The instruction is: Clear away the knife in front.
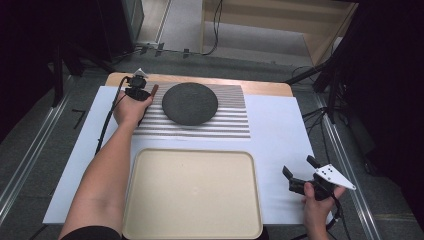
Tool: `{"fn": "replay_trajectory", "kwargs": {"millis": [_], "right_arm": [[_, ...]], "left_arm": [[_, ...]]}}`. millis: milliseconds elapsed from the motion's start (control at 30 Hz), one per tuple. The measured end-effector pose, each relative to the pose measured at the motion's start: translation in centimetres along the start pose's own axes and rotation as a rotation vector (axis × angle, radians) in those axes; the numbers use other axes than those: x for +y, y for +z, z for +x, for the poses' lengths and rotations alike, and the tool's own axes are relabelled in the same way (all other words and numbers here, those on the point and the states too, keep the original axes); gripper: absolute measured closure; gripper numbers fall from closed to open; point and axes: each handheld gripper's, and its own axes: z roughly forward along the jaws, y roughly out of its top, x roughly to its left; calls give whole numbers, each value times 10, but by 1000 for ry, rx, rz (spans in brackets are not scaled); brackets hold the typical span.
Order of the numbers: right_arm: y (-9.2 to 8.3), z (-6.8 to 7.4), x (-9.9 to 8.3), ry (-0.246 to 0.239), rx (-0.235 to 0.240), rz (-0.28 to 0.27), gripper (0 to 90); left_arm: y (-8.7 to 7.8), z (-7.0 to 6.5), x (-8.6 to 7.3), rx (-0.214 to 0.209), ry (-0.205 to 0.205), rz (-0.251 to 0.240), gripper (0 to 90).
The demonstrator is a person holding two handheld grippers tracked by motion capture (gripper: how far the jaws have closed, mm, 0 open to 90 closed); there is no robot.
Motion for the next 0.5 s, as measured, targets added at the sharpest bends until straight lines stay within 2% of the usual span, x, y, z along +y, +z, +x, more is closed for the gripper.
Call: {"fn": "replay_trajectory", "kwargs": {"millis": [100,267,500], "right_arm": [[0,0,0,0,0,0,0],[0,0,0,3,0,0,0],[0,0,0,4,1,-1,0]], "left_arm": [[0,-1,1,13,13,-7,768],[-2,2,1,-4,7,3,768],[-12,4,2,-17,28,-11,769]]}}
